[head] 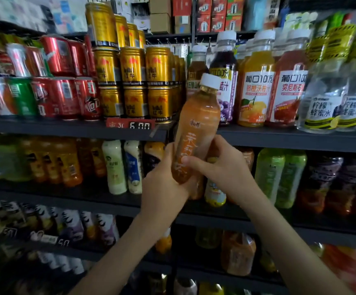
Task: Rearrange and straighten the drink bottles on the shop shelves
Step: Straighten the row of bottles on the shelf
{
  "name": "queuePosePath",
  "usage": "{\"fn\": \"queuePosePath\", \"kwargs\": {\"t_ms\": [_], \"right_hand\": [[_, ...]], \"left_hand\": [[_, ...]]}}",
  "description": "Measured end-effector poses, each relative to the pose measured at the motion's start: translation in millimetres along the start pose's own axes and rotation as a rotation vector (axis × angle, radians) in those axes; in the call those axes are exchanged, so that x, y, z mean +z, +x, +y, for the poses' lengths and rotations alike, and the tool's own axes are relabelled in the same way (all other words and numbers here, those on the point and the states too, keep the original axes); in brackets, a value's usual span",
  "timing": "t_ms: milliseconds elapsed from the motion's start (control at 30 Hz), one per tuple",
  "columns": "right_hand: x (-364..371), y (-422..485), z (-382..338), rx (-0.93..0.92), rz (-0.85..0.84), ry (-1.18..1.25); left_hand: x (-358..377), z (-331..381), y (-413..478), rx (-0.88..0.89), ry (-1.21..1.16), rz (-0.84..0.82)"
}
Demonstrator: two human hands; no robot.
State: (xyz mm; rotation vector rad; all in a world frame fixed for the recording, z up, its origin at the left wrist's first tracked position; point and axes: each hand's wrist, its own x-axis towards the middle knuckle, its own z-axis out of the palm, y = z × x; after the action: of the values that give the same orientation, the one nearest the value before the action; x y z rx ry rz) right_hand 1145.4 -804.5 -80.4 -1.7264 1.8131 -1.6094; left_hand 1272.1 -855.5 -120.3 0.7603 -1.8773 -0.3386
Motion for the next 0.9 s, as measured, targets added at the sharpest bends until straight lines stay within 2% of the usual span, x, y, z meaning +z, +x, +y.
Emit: {"fn": "queuePosePath", "kwargs": {"t_ms": [100,267,333,433,500,567,700,800,900], "right_hand": [[4.8,-21.8,21.0,0.073,-0.023,-0.006],[3.3,-55.5,56.3,0.211,-0.047,0.147],[-0.6,-64.8,71.5,0.254,-0.064,0.175],[-2.1,-78.3,90.4,0.315,-0.102,0.21],[-0.9,-83.8,101.2,0.363,-0.117,0.267],[2.7,-86.5,107.9,0.369,-0.07,0.256],[13.0,-89.6,106.7,0.345,0.135,-0.061],[11.8,-90.1,114.6,0.355,0.229,-0.117],[-1.6,-92.5,128.2,0.365,0.287,-0.144]], "left_hand": [[9.5,-9.3,-25.2,0.018,0.038,-0.032],[34.7,-9.4,-55.3,-0.043,0.16,-0.192],[41.3,-13.3,-50.8,-0.117,0.165,-0.356],[46.0,-21.1,-41.8,-0.279,-0.041,-0.631],[51.5,-19.9,-47.0,-0.248,-0.037,-0.634],[62.5,-17.8,-53.7,-0.232,0.01,-0.558],[90.8,-14.7,-63.0,-0.29,0.073,-0.468],[103.9,-11.7,-68.6,-0.23,0.103,-0.475],[109.0,-16.5,-65.3,-0.217,-0.093,-0.581]]}}
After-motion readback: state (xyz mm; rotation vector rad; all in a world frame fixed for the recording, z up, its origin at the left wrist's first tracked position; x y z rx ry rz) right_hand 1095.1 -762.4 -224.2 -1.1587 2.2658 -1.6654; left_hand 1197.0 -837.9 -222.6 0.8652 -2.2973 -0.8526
